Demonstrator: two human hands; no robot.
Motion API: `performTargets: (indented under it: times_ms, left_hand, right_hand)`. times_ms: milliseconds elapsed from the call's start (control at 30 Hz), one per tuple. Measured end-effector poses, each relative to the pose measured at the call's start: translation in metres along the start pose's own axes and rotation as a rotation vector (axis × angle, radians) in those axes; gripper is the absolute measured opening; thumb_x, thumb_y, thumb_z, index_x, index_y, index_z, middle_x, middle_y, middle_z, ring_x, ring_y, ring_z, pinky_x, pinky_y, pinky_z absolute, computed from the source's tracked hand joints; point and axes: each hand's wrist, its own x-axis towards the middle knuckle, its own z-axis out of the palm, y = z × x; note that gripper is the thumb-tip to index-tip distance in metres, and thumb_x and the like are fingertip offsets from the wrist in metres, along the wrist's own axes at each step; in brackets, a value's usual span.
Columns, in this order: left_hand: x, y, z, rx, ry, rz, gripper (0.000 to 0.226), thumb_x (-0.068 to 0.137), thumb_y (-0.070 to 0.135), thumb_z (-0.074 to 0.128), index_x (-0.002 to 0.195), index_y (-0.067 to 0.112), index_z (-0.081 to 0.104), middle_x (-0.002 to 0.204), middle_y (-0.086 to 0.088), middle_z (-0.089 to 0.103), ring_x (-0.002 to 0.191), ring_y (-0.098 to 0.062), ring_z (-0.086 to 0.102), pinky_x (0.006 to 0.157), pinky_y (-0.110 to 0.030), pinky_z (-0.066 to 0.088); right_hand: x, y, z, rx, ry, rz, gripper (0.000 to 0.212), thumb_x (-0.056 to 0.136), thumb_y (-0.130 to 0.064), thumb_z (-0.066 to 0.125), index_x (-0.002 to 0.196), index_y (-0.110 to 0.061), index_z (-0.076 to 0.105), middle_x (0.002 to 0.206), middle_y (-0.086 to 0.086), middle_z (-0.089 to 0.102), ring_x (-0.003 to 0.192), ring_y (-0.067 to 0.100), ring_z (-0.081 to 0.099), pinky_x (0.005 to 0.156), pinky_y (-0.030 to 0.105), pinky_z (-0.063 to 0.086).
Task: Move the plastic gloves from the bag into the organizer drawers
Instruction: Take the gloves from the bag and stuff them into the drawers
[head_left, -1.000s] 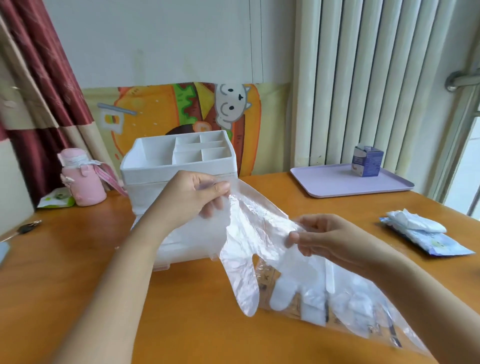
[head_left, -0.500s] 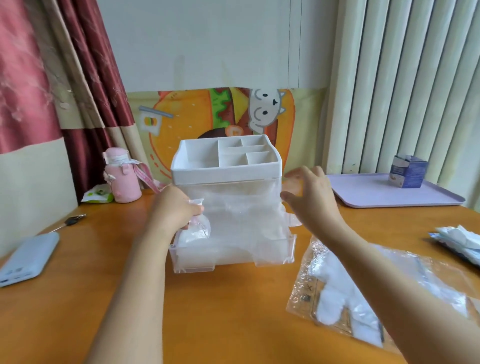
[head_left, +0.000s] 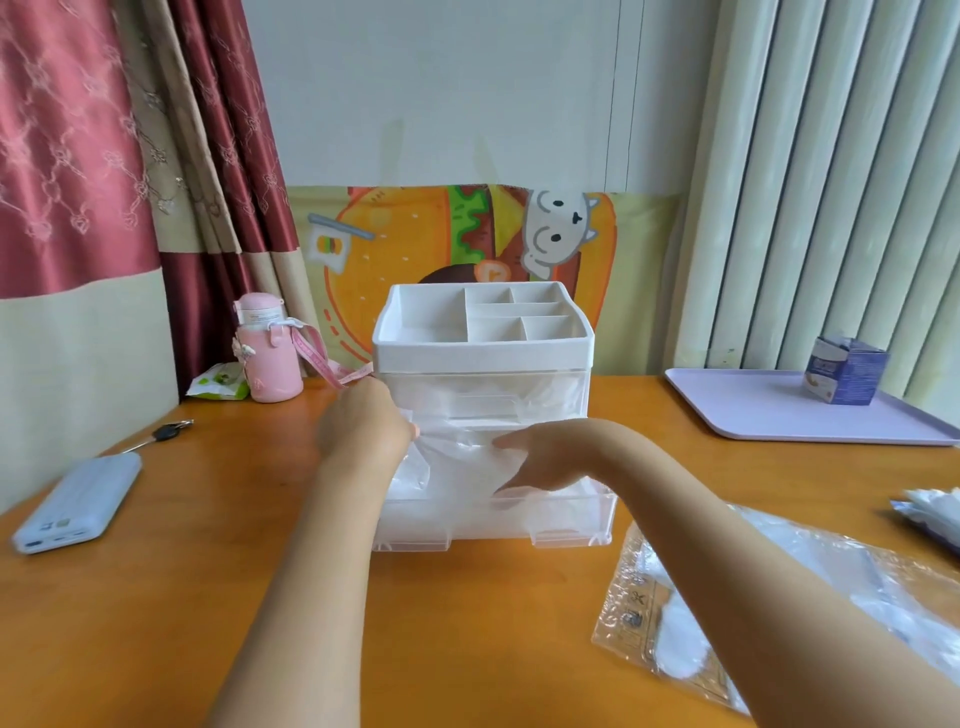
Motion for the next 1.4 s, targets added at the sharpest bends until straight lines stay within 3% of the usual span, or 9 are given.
performTargets:
  times_ms: [233, 333, 400, 600, 733, 867, 1100, 1267, 1400]
  left_hand:
    - [-0.014, 0.009, -0.022, -0.115, 0.165, 0.202, 0.006, 0.083, 0.009, 0.067, 0.086, 0.004, 0.065, 0.086, -0.009, 0.06, 0.083, -0.034, 0.055, 0.069, -0.032, 0.045]
    - [-0.025, 0.021, -0.023, -0.131, -0.002, 0.373, 0.02, 0.079, 0.005, 0.066, 0.068, 0.022, 0.065, 0.069, -0.002, 0.055, 0.069, -0.028, 0.05, 0.064, -0.027, 0.045]
    - [-0.03, 0.028, -0.016, -0.092, -0.216, 0.368, 0.007, 0.086, 0.015, 0.068, 0.088, 0.013, 0.075, 0.085, -0.006, 0.069, 0.08, -0.024, 0.062, 0.068, -0.025, 0.046]
    - [-0.02, 0.021, 0.025, 0.107, -0.542, 0.266, 0.049, 0.089, 0.033, 0.065, 0.129, 0.007, 0.054, 0.108, -0.007, 0.061, 0.09, -0.021, 0.057, 0.074, -0.027, 0.044]
    - [-0.01, 0.015, 0.036, 0.166, -0.528, 0.23, 0.024, 0.092, 0.018, 0.057, 0.113, 0.007, 0.056, 0.096, -0.005, 0.053, 0.073, -0.014, 0.048, 0.055, -0.021, 0.035]
    - [-0.006, 0.017, 0.044, 0.182, -0.588, 0.241, 0.026, 0.091, 0.023, 0.06, 0.114, 0.009, 0.059, 0.106, -0.008, 0.055, 0.085, -0.018, 0.053, 0.069, -0.025, 0.042]
    - [-0.005, 0.017, 0.047, 0.198, -0.599, 0.254, 0.039, 0.088, 0.034, 0.065, 0.12, 0.014, 0.055, 0.114, -0.009, 0.056, 0.098, -0.022, 0.052, 0.086, -0.031, 0.045]
    - [-0.007, 0.018, 0.044, 0.131, -0.578, 0.276, 0.012, 0.092, 0.024, 0.06, 0.101, 0.017, 0.057, 0.102, -0.007, 0.057, 0.088, -0.019, 0.051, 0.076, -0.028, 0.042]
    - [-0.006, 0.018, 0.04, 0.179, -0.57, 0.302, 0.022, 0.093, 0.017, 0.058, 0.113, 0.01, 0.06, 0.101, -0.005, 0.054, 0.088, -0.02, 0.05, 0.075, -0.028, 0.04]
  right_hand:
    - [0.013, -0.008, 0.013, -0.001, 0.012, 0.029, 0.07, 0.095, -0.049, 0.047, 0.152, -0.021, 0.018, 0.157, 0.002, 0.023, 0.143, 0.024, 0.023, 0.111, 0.033, 0.022]
    - [0.015, -0.007, 0.013, -0.004, -0.003, 0.05, 0.073, 0.094, -0.053, 0.046, 0.153, -0.022, 0.015, 0.158, 0.001, 0.02, 0.144, 0.025, 0.021, 0.112, 0.035, 0.022]
    - [0.018, -0.006, 0.014, -0.01, -0.007, 0.06, 0.075, 0.094, -0.054, 0.046, 0.153, -0.022, 0.013, 0.159, 0.002, 0.017, 0.145, 0.026, 0.018, 0.113, 0.037, 0.021]
    - [0.027, -0.001, 0.022, 0.069, -0.025, 0.098, 0.086, 0.09, -0.058, 0.051, 0.153, -0.026, 0.001, 0.161, 0.003, 0.0, 0.146, 0.028, 0.013, 0.113, 0.039, 0.021]
    - [0.025, 0.003, 0.024, 0.231, 0.018, 0.078, 0.088, 0.088, -0.047, 0.061, 0.153, -0.026, 0.007, 0.16, 0.0, 0.01, 0.144, 0.026, 0.019, 0.112, 0.036, 0.024]
    - [0.015, 0.004, 0.02, 0.441, 0.062, 0.068, 0.074, 0.092, -0.024, 0.061, 0.152, -0.025, 0.016, 0.157, 0.001, 0.023, 0.142, 0.025, 0.026, 0.111, 0.035, 0.027]
    - [-0.015, -0.008, 0.009, 0.342, 0.253, 0.062, 0.046, 0.096, -0.004, 0.042, 0.14, -0.017, 0.047, 0.145, 0.002, 0.045, 0.131, 0.023, 0.044, 0.104, 0.029, 0.037]
    - [-0.009, -0.01, 0.011, 0.252, 0.145, 0.175, 0.044, 0.093, -0.002, 0.036, 0.136, -0.006, 0.046, 0.139, 0.009, 0.048, 0.121, 0.025, 0.049, 0.093, 0.028, 0.042]
    - [0.0, -0.009, 0.008, 0.223, 0.103, 0.186, 0.042, 0.097, -0.005, 0.033, 0.138, -0.002, 0.041, 0.141, 0.012, 0.044, 0.121, 0.03, 0.048, 0.089, 0.031, 0.042]
